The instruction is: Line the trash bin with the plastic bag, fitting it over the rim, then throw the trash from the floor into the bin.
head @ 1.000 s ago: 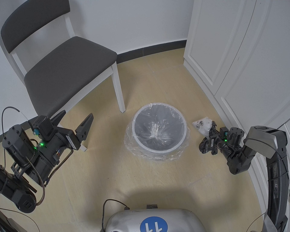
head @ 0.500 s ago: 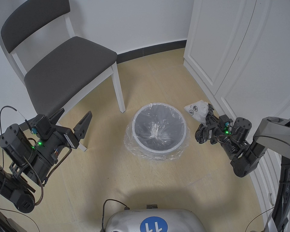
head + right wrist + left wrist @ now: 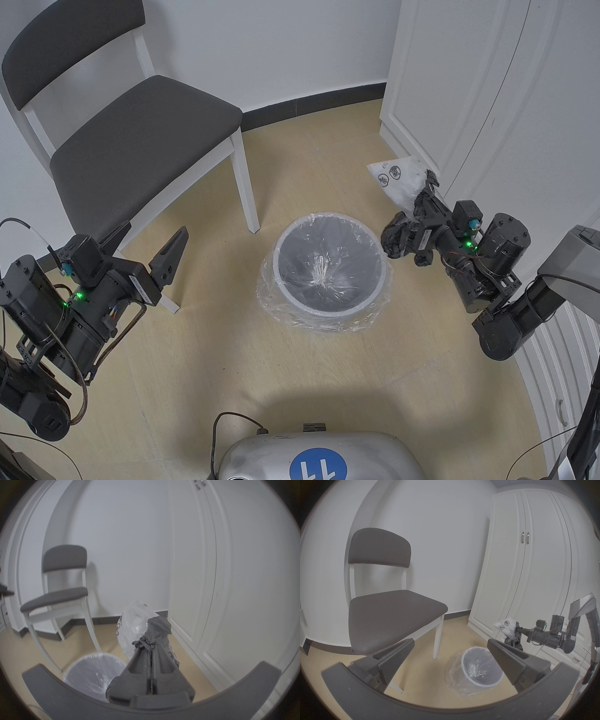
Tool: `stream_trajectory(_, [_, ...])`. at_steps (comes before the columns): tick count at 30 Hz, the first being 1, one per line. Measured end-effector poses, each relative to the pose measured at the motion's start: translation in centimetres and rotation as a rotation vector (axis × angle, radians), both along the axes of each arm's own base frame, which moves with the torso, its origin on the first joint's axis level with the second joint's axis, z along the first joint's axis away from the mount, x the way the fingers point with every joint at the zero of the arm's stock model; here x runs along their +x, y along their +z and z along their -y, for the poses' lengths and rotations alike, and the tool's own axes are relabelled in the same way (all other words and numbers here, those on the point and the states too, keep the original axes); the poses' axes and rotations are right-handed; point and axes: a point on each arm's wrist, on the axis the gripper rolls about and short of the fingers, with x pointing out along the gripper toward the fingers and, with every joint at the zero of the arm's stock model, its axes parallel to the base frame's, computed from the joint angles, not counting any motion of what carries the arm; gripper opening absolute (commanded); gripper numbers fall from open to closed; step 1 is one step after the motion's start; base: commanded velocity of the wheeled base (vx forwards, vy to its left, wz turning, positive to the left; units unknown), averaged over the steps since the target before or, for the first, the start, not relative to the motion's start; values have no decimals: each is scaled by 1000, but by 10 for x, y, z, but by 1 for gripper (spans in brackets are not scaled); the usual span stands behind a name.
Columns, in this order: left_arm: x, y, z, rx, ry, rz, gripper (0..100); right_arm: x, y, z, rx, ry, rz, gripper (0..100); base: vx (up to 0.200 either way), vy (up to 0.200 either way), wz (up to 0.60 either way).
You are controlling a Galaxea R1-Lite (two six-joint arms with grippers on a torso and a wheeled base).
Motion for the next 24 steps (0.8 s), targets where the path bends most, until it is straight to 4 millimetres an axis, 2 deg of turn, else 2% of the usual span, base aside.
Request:
stream_trajectory(4, [0,0,0,0,0,1,100,-2,7,-27,106,49,22,0,0,0,0])
stream_trajectory(8, [0,0,0,-1,0,1,100,-5,2,-51,166,96,10,0,0,0,0])
stream_trajectory(15, [0,1,0,-2,0,5,100,2,-29,-85,212,159,-45,0,0,0,0])
stream_trajectory(24, [0,2,0,-4,0,7,100,34,-69,-101,225,151,-63,0,0,0,0])
